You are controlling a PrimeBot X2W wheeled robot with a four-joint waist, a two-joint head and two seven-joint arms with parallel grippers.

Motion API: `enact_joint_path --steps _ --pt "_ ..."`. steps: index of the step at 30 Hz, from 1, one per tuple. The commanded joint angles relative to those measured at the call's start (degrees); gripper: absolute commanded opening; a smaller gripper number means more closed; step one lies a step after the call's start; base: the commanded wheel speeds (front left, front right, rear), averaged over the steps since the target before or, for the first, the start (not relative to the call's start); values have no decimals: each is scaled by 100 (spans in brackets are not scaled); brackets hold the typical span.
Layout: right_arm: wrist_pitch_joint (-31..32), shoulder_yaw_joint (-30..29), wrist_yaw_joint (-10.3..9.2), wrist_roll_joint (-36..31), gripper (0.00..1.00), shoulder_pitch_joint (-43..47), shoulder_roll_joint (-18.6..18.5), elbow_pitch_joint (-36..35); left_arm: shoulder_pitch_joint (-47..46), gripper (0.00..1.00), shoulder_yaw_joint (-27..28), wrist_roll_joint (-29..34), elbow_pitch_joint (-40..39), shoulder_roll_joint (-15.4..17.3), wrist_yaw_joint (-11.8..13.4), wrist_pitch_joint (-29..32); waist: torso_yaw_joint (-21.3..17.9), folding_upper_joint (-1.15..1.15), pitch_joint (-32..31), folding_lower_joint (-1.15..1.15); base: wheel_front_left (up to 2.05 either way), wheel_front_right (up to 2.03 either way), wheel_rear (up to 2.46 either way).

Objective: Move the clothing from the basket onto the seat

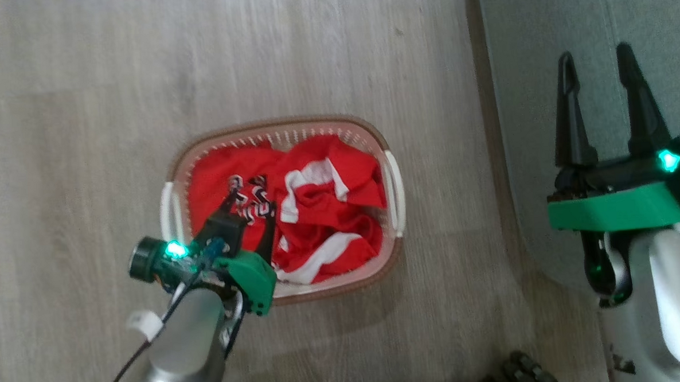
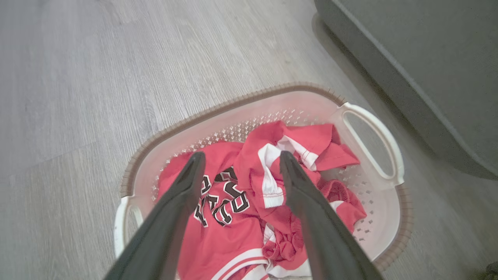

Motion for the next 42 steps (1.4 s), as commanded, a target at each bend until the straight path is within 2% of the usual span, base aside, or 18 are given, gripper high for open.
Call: enact_joint_path --steps 1,9,14,22,25,26,27,28,29,30,31,32,37,38,39,42 --pt "-51 185 -1 -1 100 -150 -49 -307 -252 100 61 106 233 84 2 -71 -369 0 565 -1 0 0 0" --pt "-51 237 -1 72 100 -398 -49 -755 -981 100 -19 164 1068 118 48 -71 -622 0 1268 -1 0 0 0" --pt "-51 233 -1 134 100 -462 -49 -841 -1198 100 -56 125 1203 124 -42 -71 -699 0 1476 -1 0 0 0" --pt "-51 319 -1 180 100 -514 -49 -881 -1458 100 -6 24 1490 179 43 -71 -764 0 1639 -1 0 0 0" --pt "-51 341 -1 164 100 -557 -49 -887 -1511 100 -6 -25 1595 183 -5 -71 -792 0 1659 -1 0 0 0" --pt "-51 344 -1 156 100 -564 -49 -887 -1522 97 -24 -26 1641 181 -24 -71 -800 0 1655 -1 0 0 0" --pt "-51 352 -1 148 100 -564 -49 -882 -1526 86 -50 -21 1698 178 -41 -71 -810 0 1644 -1 0 0 0" --pt "-51 365 -1 139 100 -558 -49 -875 -1527 79 -72 -22 1768 174 -56 -71 -822 0 1633 -1 0 0 0" --pt "-51 380 -1 130 100 -552 -49 -872 -1533 77 -86 -27 1831 169 -61 -71 -836 0 1629 -1 0 0 0" --pt "-51 395 -1 111 100 -544 -49 -877 -1549 82 -100 -29 1879 165 -55 -71 -850 0 1637 -1 0 0 0" --pt "-51 401 -1 93 100 -541 -49 -894 -1575 94 -113 -26 1922 162 -37 -71 -864 0 1657 -1 0 0 0" --pt "-51 392 -1 77 100 -542 -49 -918 -1610 100 -120 -26 1959 160 -13 -71 -875 0 1687 -1 0 0 0" --pt "-51 313 -1 1 100 -518 -49 -991 -1838 100 -191 -33 2169 132 24 -71 -865 0 1843 -1 0 0 0" --pt "-51 311 -1 -3 100 -511 -49 -994 -1875 82 -199 -44 2175 126 30 -71 -858 0 1858 -1 0 0 0" --pt "-51 309 -1 -5 100 -507 -49 -994 -1902 47 -199 -62 2167 120 42 -71 -850 0 1868 -1 0 0 0" --pt "-51 302 -1 0 100 -509 -49 -959 -1917 0 -220 -108 2100 105 38 -71 -810 0 1843 -1 0 0 0"
